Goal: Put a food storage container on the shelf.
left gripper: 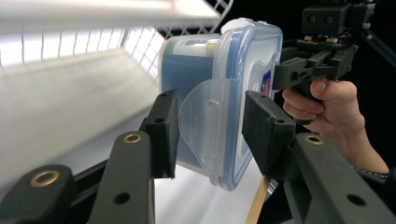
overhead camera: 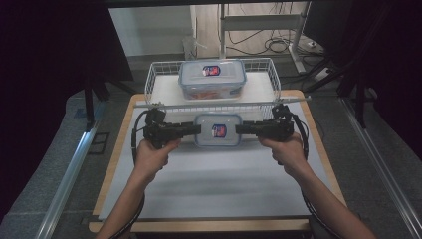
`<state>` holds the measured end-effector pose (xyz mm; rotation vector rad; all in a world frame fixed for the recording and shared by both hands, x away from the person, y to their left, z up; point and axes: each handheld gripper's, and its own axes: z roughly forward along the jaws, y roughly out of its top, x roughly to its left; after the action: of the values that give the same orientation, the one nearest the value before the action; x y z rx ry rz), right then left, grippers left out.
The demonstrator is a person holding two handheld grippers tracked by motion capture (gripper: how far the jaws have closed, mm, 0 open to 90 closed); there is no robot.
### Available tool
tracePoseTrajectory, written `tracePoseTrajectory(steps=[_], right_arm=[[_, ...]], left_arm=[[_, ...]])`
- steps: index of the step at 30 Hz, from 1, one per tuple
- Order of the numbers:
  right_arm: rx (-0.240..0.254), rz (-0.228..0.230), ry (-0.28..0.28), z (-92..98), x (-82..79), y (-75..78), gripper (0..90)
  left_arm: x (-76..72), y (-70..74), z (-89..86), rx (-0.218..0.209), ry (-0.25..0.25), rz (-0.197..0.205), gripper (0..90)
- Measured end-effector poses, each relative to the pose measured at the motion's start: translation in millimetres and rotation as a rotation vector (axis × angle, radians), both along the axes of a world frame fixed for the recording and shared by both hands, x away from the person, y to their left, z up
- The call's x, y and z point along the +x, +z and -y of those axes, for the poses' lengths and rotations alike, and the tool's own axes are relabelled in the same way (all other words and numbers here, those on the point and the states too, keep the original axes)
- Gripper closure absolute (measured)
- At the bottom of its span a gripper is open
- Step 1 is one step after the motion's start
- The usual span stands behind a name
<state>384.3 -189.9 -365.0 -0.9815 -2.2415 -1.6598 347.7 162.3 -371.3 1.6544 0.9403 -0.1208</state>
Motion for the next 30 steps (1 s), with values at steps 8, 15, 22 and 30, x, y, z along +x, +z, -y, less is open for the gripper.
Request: tracePoseTrajectory(steps=[8,15,22,30], right_arm=[[0.007,0.047,-0.009,-6.3,22.3,42.9,58.8],[0.021,0.07,-0.032,-11.1,43.8,74.0,58.4],[0.044,0.074,-0.054,-15.0,66.4,94.7,58.3],[0.053,0.064,-0.085,-20.1,93.4,105.7,57.7]], left_arm=[[23.4,40.3,-6.8,-0.017,0.008,0.035,57.2],[46.1,71.0,-11.0,-0.02,0.019,0.054,57.1],[69.0,90.1,-14.5,-0.061,0.046,0.043,57.2],[92.7,95.5,-17.3,-0.087,0.078,0.017,57.2]])
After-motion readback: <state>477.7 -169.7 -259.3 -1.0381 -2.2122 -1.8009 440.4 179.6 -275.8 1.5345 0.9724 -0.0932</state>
